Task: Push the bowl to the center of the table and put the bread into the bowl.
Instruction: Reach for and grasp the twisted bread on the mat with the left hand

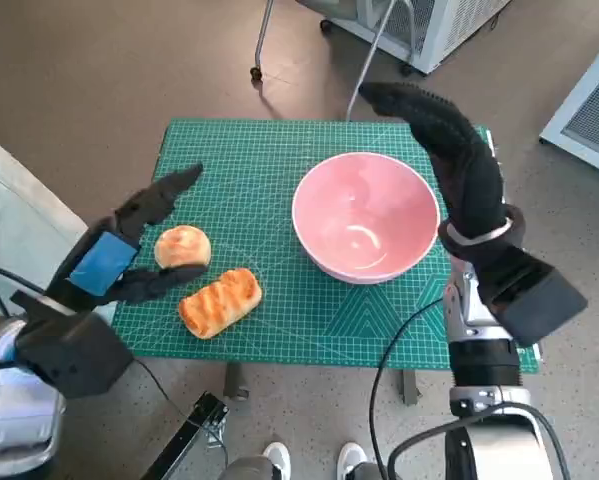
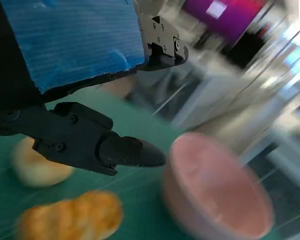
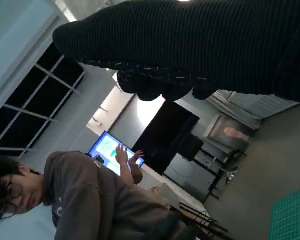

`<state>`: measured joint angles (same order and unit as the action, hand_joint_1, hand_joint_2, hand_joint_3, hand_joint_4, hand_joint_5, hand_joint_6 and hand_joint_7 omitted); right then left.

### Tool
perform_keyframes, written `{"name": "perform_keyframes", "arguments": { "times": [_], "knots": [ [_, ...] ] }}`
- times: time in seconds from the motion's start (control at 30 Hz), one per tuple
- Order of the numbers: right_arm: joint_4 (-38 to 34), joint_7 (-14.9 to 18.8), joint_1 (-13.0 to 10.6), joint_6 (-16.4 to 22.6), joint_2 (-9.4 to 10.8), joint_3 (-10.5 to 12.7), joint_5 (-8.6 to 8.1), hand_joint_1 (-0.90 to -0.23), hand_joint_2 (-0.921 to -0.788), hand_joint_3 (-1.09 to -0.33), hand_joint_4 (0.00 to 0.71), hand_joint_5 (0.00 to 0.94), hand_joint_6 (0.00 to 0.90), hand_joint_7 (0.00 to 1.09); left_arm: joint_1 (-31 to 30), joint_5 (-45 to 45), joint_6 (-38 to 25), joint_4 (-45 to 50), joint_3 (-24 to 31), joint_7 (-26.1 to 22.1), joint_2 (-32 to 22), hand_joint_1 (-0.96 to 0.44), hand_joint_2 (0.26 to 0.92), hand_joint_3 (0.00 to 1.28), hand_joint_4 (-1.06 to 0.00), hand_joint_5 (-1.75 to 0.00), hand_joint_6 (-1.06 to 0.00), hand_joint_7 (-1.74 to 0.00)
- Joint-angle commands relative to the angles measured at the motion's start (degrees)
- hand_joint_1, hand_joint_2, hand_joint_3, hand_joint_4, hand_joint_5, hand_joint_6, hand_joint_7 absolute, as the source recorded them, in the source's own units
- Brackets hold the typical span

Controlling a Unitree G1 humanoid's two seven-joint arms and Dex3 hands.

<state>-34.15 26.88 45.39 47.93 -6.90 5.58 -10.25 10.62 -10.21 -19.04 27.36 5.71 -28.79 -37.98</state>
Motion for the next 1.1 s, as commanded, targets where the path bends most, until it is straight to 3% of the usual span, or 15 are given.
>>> {"name": "perform_keyframes", "arguments": {
  "times": [0.03,0.4,1.1],
  "knots": [
    [-0.1,-1.8,-1.5,0.4,0.2,-0.7,1.84,-0.626,-0.921,-0.815,0.273,0.012,-0.001,0.79,0.3,-2.4,-9.1,5.6,-2.6,-4.5,-4.4,-0.31,0.778,0.0,-0.09,0.0,-0.21,-0.04],
    [2.0,-1.7,-2.4,-2.3,1.0,-1.1,-0.56,-0.619,-0.921,-0.834,0.266,0.01,-0.001,0.77,1.2,-7.8,-13.3,7.0,-10.0,-6.7,-7.3,-0.22,0.744,0.0,-0.08,0.0,-0.24,-0.03],
    [2.4,-1.3,-2.9,-3.0,0.8,-1.2,-1.71,-0.633,-0.921,-0.832,0.266,0.01,-0.001,0.77,3.4,-18.8,-13.9,-3.3,-23.8,-6.0,-2.9,-0.45,0.824,0.02,-0.16,-0.01,-0.29,-0.04]
  ]
}}
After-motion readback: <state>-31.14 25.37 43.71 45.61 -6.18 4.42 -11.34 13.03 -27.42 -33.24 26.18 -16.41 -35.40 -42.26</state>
